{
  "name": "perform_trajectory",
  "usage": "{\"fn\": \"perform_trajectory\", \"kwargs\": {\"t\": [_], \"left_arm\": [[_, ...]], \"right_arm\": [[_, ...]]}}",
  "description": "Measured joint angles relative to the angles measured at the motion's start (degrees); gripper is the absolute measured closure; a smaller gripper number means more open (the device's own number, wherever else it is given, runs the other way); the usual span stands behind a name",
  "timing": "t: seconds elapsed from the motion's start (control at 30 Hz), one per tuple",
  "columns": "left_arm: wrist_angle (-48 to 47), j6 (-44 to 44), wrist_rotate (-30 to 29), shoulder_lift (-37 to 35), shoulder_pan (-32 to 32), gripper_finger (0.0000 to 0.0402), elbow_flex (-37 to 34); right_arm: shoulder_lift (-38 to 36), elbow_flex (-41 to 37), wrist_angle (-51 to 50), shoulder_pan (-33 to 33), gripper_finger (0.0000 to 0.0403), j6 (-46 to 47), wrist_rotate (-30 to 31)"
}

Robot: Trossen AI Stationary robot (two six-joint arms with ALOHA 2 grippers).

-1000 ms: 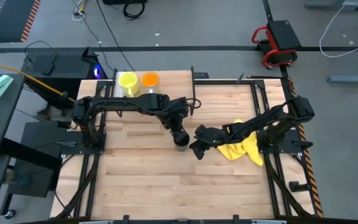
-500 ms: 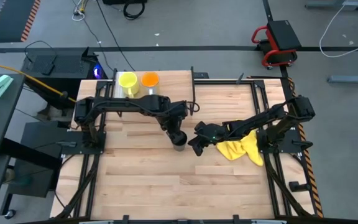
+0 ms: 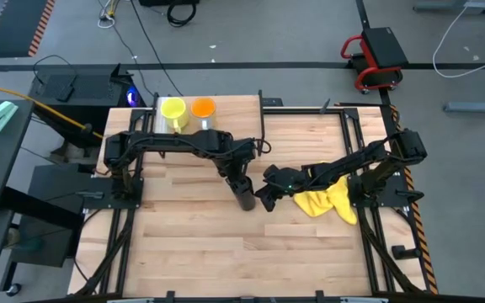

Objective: Stack small to large cups/mugs on shelf
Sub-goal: Put the black cup on the shelf

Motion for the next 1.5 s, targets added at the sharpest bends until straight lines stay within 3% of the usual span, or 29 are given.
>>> {"fn": "perform_trajectory", "kwargs": {"t": [1.5], "left_arm": [[3.14,-0.44,2.62,1.99,-1.7,0.0321,0.04]], "right_arm": [[0.02,0.0,-3.4,0.5,0.0345,-0.96,-0.73]]}}
